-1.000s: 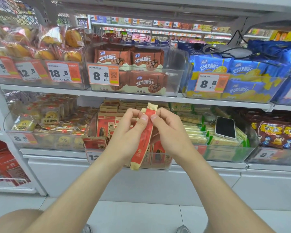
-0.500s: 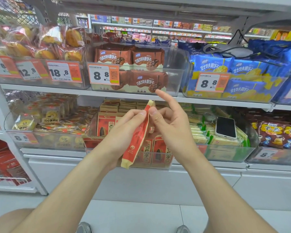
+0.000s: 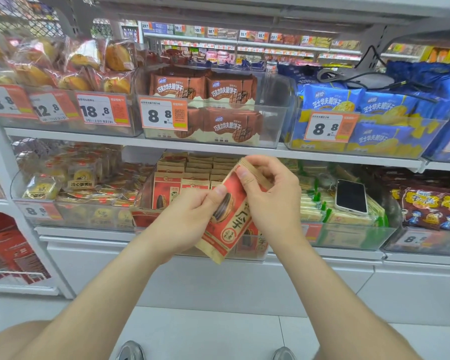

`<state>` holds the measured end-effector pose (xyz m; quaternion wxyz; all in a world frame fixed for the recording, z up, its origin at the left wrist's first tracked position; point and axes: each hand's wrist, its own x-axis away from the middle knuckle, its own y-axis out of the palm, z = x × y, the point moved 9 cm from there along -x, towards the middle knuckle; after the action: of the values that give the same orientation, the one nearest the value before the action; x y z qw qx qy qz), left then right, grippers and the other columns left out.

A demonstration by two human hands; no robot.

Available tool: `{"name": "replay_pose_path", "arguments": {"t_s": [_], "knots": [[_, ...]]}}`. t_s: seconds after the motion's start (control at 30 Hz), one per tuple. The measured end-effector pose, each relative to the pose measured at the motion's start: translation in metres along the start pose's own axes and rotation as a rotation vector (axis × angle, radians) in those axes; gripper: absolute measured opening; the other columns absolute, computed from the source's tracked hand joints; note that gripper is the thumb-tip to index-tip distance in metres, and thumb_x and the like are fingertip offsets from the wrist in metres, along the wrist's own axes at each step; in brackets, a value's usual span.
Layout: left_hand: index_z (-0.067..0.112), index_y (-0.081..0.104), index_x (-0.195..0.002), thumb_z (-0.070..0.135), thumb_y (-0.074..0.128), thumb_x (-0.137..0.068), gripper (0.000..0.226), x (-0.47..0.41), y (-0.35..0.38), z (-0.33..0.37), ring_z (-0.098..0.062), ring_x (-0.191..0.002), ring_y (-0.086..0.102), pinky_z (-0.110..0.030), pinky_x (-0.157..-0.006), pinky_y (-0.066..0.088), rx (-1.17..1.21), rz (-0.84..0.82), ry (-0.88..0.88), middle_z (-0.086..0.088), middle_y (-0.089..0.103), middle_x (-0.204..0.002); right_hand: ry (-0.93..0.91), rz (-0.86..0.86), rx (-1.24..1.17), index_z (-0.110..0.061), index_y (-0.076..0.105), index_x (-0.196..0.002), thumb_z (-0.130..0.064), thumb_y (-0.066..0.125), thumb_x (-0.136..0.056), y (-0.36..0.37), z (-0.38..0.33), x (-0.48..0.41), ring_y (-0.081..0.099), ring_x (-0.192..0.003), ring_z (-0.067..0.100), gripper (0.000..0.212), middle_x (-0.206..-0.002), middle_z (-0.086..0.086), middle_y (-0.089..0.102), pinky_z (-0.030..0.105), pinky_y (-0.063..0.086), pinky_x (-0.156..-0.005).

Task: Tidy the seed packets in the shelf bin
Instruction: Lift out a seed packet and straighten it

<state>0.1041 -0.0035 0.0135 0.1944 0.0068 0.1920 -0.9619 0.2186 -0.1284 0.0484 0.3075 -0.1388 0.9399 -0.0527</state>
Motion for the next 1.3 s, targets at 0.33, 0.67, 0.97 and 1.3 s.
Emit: {"name": "replay_pose_path", "arguments": {"t_s": [0.33, 0.67, 0.97, 1.3], "knots": [[0.012, 0.075, -0.089, 0.058, 0.047, -0.109, 0.058, -0.006, -0.058, -0.001, -0.028, -0.077, 0.078, -0.056, -0.076, 0.063, -0.166, 0.259, 0.082, -0.005, 0.08, -0.083, 0.155, -0.197, -0.166, -0.031, 0.066, -0.118, -0.032, 0.078, -0.098, 0.04, 0.005, 0.0, 0.079, -0.091, 0.014, 0.023, -0.1, -0.005, 0.081, 0.052, 0.064, -0.085], [0.021, 0.076, -0.091, 0.01, 0.056, -0.1, 0.025, -0.008, -0.146, -0.065, -0.011, -0.087, 0.066, -0.034, -0.079, 0.048, -0.389, 0.487, -0.206, 0.005, 0.075, -0.09, -0.111, 0.09, -0.059, -0.026, 0.058, -0.115, -0.032, 0.069, -0.106, 0.088, -0.03, 0.007, 0.069, -0.076, 0.004, 0.016, -0.086, -0.015, 0.072, 0.017, 0.049, -0.069], [0.021, 0.062, -0.076, 0.043, 0.052, -0.099, 0.033, -0.015, -0.124, -0.089, -0.009, -0.071, 0.056, -0.033, -0.067, 0.042, -0.663, -0.029, -0.202, 0.02, 0.061, -0.066, -0.207, -0.079, 0.099, -0.021, 0.058, -0.12, -0.028, 0.061, -0.109, 0.164, -0.009, -0.001, 0.055, -0.064, 0.009, 0.013, -0.085, -0.008, 0.069, 0.019, 0.037, -0.062], [0.036, 0.069, -0.09, 0.024, 0.061, -0.107, 0.022, -0.037, -0.139, -0.111, -0.021, -0.088, 0.068, -0.046, -0.085, 0.058, -0.843, -0.019, -0.078, 0.005, 0.074, -0.095, -0.203, -0.557, 0.429, -0.027, 0.067, -0.113, -0.027, 0.053, -0.109, 0.219, 0.003, 0.004, 0.064, -0.101, 0.025, 0.015, -0.101, -0.004, 0.071, 0.042, 0.049, -0.089]]}}
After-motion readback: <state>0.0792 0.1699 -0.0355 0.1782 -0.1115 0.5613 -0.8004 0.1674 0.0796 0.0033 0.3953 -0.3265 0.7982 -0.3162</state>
